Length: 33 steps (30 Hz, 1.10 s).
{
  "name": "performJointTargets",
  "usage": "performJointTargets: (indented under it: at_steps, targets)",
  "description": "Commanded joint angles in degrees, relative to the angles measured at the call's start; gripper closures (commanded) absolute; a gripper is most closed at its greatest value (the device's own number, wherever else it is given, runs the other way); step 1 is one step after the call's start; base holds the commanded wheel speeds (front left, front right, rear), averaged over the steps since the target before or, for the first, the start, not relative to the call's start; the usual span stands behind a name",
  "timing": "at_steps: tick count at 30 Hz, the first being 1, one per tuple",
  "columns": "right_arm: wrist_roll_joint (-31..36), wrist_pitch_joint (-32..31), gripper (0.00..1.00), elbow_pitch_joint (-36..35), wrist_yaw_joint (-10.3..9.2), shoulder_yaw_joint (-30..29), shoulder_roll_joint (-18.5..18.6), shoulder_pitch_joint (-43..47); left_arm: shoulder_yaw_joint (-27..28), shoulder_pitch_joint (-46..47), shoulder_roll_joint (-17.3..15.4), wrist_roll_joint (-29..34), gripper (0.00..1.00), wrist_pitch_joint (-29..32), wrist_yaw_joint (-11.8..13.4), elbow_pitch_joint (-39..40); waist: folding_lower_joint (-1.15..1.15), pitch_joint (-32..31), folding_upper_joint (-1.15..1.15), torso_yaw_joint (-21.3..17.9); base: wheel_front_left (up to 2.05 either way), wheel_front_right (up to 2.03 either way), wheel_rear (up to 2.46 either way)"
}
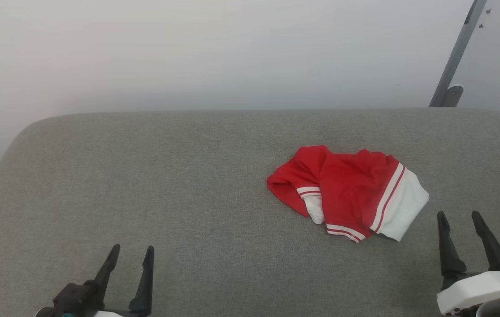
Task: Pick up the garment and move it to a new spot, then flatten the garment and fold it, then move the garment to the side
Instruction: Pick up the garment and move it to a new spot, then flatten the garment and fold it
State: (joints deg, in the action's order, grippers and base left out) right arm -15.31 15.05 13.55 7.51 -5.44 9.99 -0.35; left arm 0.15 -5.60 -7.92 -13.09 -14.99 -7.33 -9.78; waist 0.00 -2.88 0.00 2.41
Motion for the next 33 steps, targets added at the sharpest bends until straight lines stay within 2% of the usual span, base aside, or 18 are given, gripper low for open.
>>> performJointTargets:
  at_steps: [1, 8, 13, 17, 25, 28, 33]
  targets:
    - [-0.34, 0.16, 0.00, 0.23, -0.04, 0.11, -0.16, -0.19, -0.25, -0.29, 0.10, -0.05, 0.00, -0.27, -0.20, -0.08, 0.00, -0.06, 0.00, 0.03, 0.00, 0.00, 0.00]
    - [-0.39, -0.06, 0.00, 2.10, -0.04, 0.85, 0.67, -0.72, -0.80, 0.45, 0.08, -1.02, 0.00, -0.27, -0.18, 0.18, 0.00, 0.19, 0.00, 0.29, 0.00, 0.00, 0.00]
    - [-1.22, -5.96, 0.00, 6.06, -0.04, 2.68, 3.61, -4.05, -1.04, 0.54, 0.74, -1.62, 0.00, -0.27, -0.19, -0.23, 0.00, 0.98, 0.00, 0.68, 0.00, 0.00, 0.00]
    - [-3.95, -15.49, 0.00, 7.98, -0.06, 5.98, 7.67, -7.41, -2.46, 0.67, 1.49, -2.40, 0.00, -0.27, -0.19, -0.83, 0.00, 2.06, 0.00, 1.29, 0.00, 0.00, 0.00]
    - [-11.09, -40.27, 0.00, 10.08, -0.07, 11.71, 17.20, -16.05, -4.54, 3.82, 2.15, -3.19, 0.00, -0.27, -0.20, -1.19, 0.00, 7.39, 0.00, 3.34, 0.00, 0.00, 0.00]
    - [-12.81, -46.23, 0.00, 10.27, -0.07, 11.60, 19.78, -20.06, -5.52, 5.74, 2.45, -3.50, 0.00, -0.27, -0.20, -1.35, 0.00, 9.78, 0.00, 4.19, 0.00, 0.00, 0.00]
    - [-13.99, -52.51, 0.00, 11.95, -0.07, 11.86, 21.53, -24.67, -7.18, 8.04, 3.03, -3.66, 0.00, -0.27, -0.20, -2.02, 0.00, 12.89, 0.00, 5.42, 0.00, 0.00, 0.00]
